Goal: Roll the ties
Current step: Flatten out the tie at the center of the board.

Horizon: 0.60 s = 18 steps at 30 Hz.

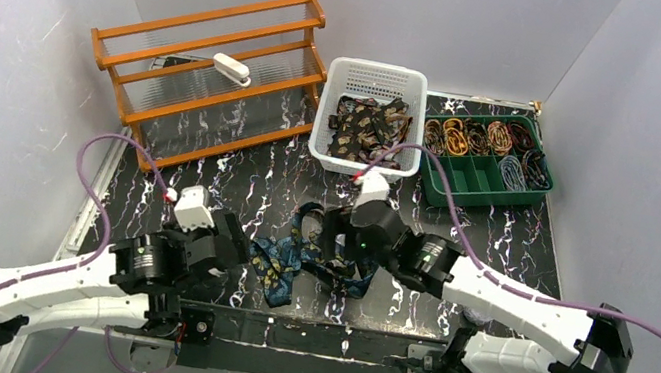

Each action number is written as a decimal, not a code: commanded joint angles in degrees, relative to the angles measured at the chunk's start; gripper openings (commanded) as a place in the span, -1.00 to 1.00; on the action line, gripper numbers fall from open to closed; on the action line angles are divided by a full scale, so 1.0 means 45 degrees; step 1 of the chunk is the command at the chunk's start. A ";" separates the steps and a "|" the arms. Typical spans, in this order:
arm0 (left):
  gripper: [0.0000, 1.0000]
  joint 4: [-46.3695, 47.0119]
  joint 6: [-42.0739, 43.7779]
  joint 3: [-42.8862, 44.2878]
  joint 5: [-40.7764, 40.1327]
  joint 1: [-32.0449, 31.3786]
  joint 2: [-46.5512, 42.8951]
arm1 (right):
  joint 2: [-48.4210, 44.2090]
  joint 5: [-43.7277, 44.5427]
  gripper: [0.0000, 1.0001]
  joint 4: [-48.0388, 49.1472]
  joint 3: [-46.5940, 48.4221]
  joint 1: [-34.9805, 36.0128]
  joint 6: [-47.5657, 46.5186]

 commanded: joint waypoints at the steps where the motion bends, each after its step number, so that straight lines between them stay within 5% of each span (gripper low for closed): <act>1: 0.97 0.1714 0.1287 -0.0358 0.0475 0.0013 0.1264 | -0.0544 0.1133 0.79 -0.2580 -0.1156 -0.1475 0.3584; 5: 0.97 0.2114 0.2171 0.0065 0.1582 0.0654 0.3559 | -0.1372 0.1413 0.89 -0.3932 -0.1824 -0.2116 0.5126; 8: 0.97 0.3159 0.3360 -0.0089 0.3342 0.2070 0.4624 | -0.1632 -0.0387 0.89 -0.3307 -0.2564 -0.3568 0.4796; 18: 0.97 0.4821 0.4126 -0.0873 0.4812 0.3077 0.4279 | 0.1017 -0.4705 0.76 0.0214 -0.2734 -0.5550 0.3934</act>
